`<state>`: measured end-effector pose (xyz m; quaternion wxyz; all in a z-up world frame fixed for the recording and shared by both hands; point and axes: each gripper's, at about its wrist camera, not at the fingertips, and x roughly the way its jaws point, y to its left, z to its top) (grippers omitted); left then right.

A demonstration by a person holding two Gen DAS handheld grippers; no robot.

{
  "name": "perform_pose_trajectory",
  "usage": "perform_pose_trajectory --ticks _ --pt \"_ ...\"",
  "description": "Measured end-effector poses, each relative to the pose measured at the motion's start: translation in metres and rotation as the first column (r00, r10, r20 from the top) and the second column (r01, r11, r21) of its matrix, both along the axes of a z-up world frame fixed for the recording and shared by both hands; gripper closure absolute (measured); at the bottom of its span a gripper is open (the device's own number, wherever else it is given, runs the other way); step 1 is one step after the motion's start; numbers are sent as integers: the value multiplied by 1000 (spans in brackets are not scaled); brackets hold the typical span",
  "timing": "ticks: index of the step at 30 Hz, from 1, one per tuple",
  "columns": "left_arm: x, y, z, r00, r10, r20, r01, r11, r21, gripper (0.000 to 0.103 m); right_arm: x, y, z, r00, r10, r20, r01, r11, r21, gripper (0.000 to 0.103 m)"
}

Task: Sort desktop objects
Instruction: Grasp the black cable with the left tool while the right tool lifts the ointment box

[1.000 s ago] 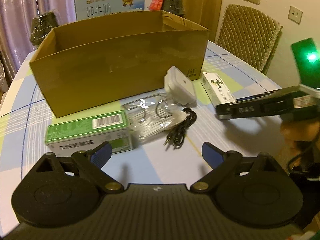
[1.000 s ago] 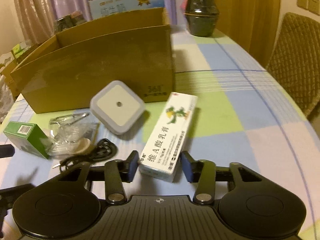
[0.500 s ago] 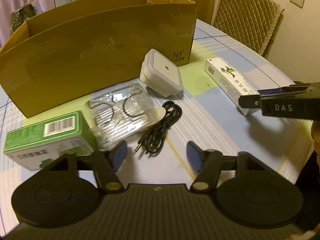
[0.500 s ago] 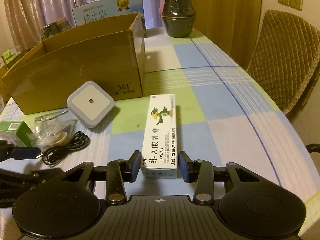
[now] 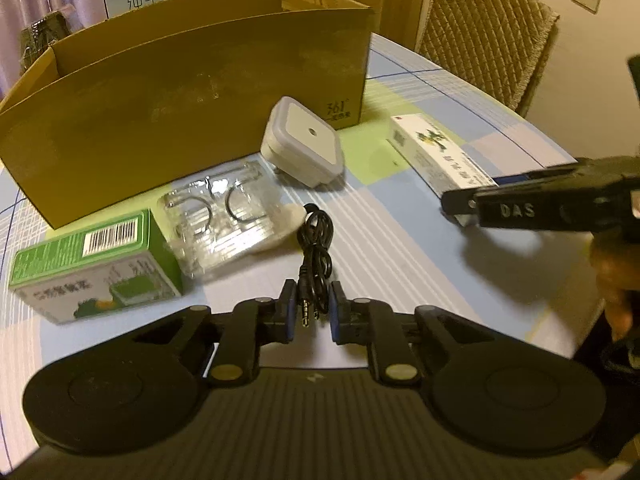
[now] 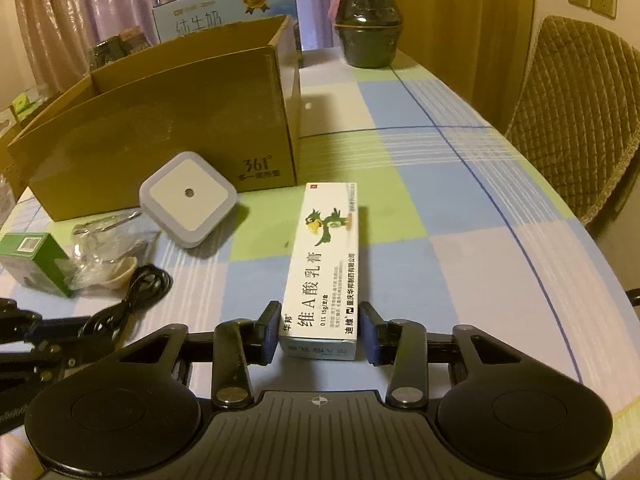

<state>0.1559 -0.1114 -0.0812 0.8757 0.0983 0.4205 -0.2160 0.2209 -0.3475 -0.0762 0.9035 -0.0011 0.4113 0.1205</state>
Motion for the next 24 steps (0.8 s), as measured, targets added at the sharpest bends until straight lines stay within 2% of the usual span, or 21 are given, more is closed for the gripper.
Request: perform_pose_trajectory --ticks 10,12,14,17,20,24 --pt "-48 13 6 998 58 -23 -59 998 -39 88 -47 -4 8 998 47 -34 -47 999 11 66" --pt "-47 16 6 997 73 -24 -74 996 -47 85 -50 -1 8 998 60 -24 -60 998 4 64" --pt "-43 17 4 996 83 -22 -84 996 -43 83 -50 0 9 998 60 -4 -60 998 4 54" --pt "-36 19 2 995 98 -35 -100 993 -60 81 -49 0 9 998 56 3 -56 998 6 46" --pt "-30 17 -2 994 101 -50 -104 992 -68 81 -47 1 6 998 58 7 -58 998 -7 43" --pt "-31 12 -3 996 84 -22 -85 996 -36 81 -44 -1 3 999 49 4 -48 999 -5 42"
